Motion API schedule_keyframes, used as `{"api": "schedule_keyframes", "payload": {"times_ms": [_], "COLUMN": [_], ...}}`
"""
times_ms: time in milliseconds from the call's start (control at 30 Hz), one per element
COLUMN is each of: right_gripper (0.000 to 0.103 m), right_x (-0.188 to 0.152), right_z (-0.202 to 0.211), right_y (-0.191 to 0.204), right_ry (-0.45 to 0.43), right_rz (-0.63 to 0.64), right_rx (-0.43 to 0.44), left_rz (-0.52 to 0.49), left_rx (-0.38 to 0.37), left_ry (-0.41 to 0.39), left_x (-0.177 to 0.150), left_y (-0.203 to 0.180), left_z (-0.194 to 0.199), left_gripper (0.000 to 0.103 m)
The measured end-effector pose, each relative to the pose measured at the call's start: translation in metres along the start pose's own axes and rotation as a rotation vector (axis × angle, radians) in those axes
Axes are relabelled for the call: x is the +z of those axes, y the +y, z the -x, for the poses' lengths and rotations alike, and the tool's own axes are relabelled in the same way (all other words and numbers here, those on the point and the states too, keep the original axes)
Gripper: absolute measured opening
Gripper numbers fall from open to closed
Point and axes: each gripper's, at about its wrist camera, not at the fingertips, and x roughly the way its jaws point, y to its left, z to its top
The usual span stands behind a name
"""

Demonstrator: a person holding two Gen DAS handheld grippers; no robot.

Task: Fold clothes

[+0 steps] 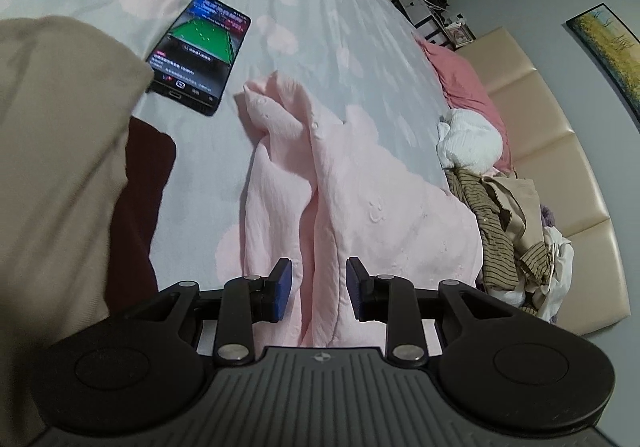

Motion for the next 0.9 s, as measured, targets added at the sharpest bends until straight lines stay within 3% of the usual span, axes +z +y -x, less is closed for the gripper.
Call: {"api": "schedule_keyframes", "payload": {"times_ms": [100, 200, 233, 267, 300, 367, 467, 700, 900], "right_gripper": [0.089, 0.086, 0.069, 0.036, 0.023, 0.015, 0.009, 0.007, 0.007], "right_x": [-0.002, 0.000, 0.001, 0.000, -0.003, -0.008, -0.015, -0.032, -0.048], "right_z": [-0.011, -0.024, -0.026, -0.024, -0.020, -0.010, 0.003, 0.035, 0.095], "right_y": [-0.007, -0.013, -0.013, -0.016, -0.020, -0.029, -0.041, -0.070, -0.134], "right_ry": [0.040, 0.039, 0.028, 0.018, 0.009, -0.010, -0.038, -0.103, -0.150], "right_rz": [-0.023, -0.005, 0.015, 0.029, 0.041, 0.064, 0.098, 0.178, 0.183], "right_rx": [-0.033, 0.002, 0.021, 0.040, 0.060, 0.100, 0.159, 0.298, 0.386], "left_rz": [0.004, 0.002, 0.001, 0.000, -0.001, -0.003, -0.006, -0.053, -0.098], "left_rx": [-0.003, -0.004, -0.004, -0.005, -0.005, -0.006, -0.008, -0.015, -0.021], "left_ry": [-0.009, -0.015, -0.017, -0.018, -0.020, -0.023, -0.028, -0.014, 0.001], "left_x": [0.002, 0.003, 0.004, 0.004, 0.004, 0.004, 0.005, -0.002, -0.009], "left_y": [0.002, 0.003, 0.003, 0.003, 0.004, 0.004, 0.005, 0.003, 0.001], "left_z": [0.002, 0.004, 0.004, 0.004, 0.005, 0.006, 0.007, 0.020, 0.032], "left_gripper": [0.026, 0.026, 0.026, 0.026, 0.026, 0.027, 0.028, 0.028, 0.036]}}
